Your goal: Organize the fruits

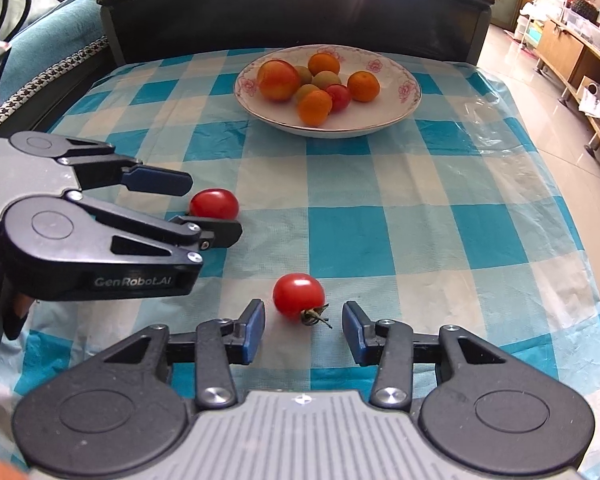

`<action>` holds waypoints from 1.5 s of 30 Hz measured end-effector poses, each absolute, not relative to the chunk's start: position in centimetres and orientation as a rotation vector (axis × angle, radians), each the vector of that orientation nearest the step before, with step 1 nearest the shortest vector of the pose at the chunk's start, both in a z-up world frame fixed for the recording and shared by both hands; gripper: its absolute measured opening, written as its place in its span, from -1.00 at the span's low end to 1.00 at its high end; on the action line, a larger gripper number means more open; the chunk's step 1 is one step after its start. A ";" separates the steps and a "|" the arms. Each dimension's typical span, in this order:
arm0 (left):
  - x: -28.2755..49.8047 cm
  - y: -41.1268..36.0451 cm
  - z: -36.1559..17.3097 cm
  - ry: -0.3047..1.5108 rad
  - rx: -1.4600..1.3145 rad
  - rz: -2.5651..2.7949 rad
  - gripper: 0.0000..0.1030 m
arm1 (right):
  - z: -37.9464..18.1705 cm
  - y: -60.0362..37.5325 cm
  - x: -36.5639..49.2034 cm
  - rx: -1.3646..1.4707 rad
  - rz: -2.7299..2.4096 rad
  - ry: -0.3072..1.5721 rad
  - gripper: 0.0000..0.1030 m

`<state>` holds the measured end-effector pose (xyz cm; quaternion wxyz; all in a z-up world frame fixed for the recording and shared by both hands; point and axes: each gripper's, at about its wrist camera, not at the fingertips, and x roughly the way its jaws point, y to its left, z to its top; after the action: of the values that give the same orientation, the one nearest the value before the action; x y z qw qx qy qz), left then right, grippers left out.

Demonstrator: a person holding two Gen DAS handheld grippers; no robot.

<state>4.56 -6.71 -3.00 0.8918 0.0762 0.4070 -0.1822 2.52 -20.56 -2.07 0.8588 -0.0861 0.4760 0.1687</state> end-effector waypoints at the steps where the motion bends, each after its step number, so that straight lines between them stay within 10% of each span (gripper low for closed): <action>1: 4.6 -6.7 -3.0 0.846 0.157 -0.375 0.30 | -2.1 -20.5 2.5 -0.181 0.356 1.001 -0.12; 31: 5.1 -7.6 -3.7 0.864 0.198 -0.400 0.29 | -2.4 -20.6 3.1 -0.207 0.350 1.000 -0.24; 39: 4.9 -7.7 -3.5 0.865 0.196 -0.416 -0.25 | -2.3 -20.5 3.1 -0.217 0.334 0.998 -0.41; 45: 4.7 -7.9 -3.3 0.869 0.207 -0.422 -0.29 | -2.4 -20.4 3.0 -0.223 0.325 0.994 -0.42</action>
<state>4.73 -7.88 -3.30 0.8804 0.0995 0.4170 -0.2027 2.96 -20.40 -2.35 0.8604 -0.1064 0.4737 0.1548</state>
